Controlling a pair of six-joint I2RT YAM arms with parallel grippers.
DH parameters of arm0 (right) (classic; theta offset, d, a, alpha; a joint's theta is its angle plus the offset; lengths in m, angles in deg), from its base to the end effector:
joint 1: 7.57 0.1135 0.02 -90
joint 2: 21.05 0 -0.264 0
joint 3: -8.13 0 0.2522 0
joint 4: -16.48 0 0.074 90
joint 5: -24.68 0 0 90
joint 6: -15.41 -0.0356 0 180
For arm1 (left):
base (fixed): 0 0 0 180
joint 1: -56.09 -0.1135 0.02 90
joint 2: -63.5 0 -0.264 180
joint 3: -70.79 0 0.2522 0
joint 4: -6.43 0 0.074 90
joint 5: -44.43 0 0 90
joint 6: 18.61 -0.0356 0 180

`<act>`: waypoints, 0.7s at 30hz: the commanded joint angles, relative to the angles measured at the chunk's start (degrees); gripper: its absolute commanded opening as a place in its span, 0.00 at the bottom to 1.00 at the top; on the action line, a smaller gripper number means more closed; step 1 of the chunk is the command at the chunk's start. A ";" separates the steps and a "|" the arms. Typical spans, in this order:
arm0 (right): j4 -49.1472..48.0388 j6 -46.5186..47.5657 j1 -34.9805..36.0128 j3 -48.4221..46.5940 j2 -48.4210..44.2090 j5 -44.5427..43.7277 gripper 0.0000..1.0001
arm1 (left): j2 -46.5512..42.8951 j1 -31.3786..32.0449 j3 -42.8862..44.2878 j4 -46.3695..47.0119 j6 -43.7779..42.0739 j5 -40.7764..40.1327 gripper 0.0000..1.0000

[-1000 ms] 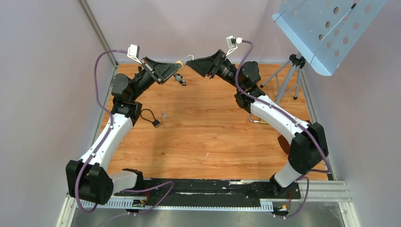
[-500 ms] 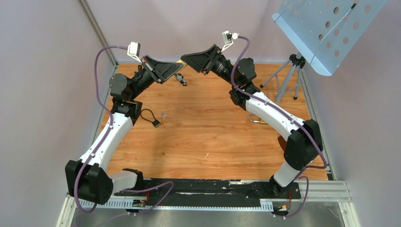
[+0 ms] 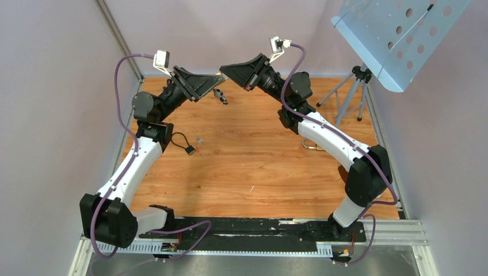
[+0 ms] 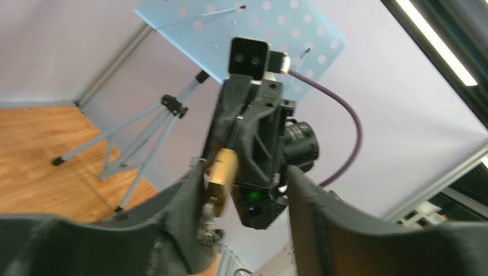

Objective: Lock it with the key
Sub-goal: Lock the lock.

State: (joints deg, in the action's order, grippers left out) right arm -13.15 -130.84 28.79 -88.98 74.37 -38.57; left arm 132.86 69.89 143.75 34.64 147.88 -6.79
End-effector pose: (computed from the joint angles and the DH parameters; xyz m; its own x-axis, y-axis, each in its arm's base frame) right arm 0.3025 0.2426 0.4387 -0.4651 0.5796 -0.6691 -0.8142 0.0166 0.5803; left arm 0.2521 -0.0849 0.4300 -0.5638 -0.6420 -0.5195 0.6619 0.0249 -0.7492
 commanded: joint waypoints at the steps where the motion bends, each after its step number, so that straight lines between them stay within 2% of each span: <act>1: 2.35 3.88 -0.64 -0.98 -2.25 -2.57 0.00 | -2.00 0.27 0.07 3.52 -2.00 2.49 0.67; 3: 4.89 5.09 -0.92 -1.21 -3.40 -2.51 0.00 | -2.09 -0.13 0.71 0.90 -4.95 5.54 0.76; 5: 6.05 6.10 -1.17 -1.06 -4.43 -1.75 0.00 | -1.52 -0.51 1.85 -2.78 -7.78 9.65 0.78; 8: 6.20 7.69 -1.30 -0.05 -5.83 -0.44 0.00 | -0.38 -0.76 2.94 -5.35 -10.62 14.98 0.78; 14: 6.54 9.39 -1.89 1.43 -7.69 2.28 0.00 | 0.56 -1.73 3.96 -5.00 -14.55 23.96 0.72; 16: 6.77 9.93 -2.12 1.30 -7.91 4.37 0.00 | 0.41 -2.21 4.40 -5.54 -15.93 24.80 0.67; 19: 7.27 10.13 -2.30 1.11 -8.13 7.75 0.00 | 0.17 -2.87 5.12 -7.98 -17.99 25.11 0.44; 21: 6.76 9.99 -2.37 1.05 -8.22 9.91 0.00 | 0.23 -3.28 5.88 -11.31 -19.73 25.47 0.39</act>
State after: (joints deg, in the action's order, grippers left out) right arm -3.82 -122.32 26.78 -87.06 68.60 -33.33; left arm 133.58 67.59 146.29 27.32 133.26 15.20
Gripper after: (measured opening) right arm 0.018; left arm 0.437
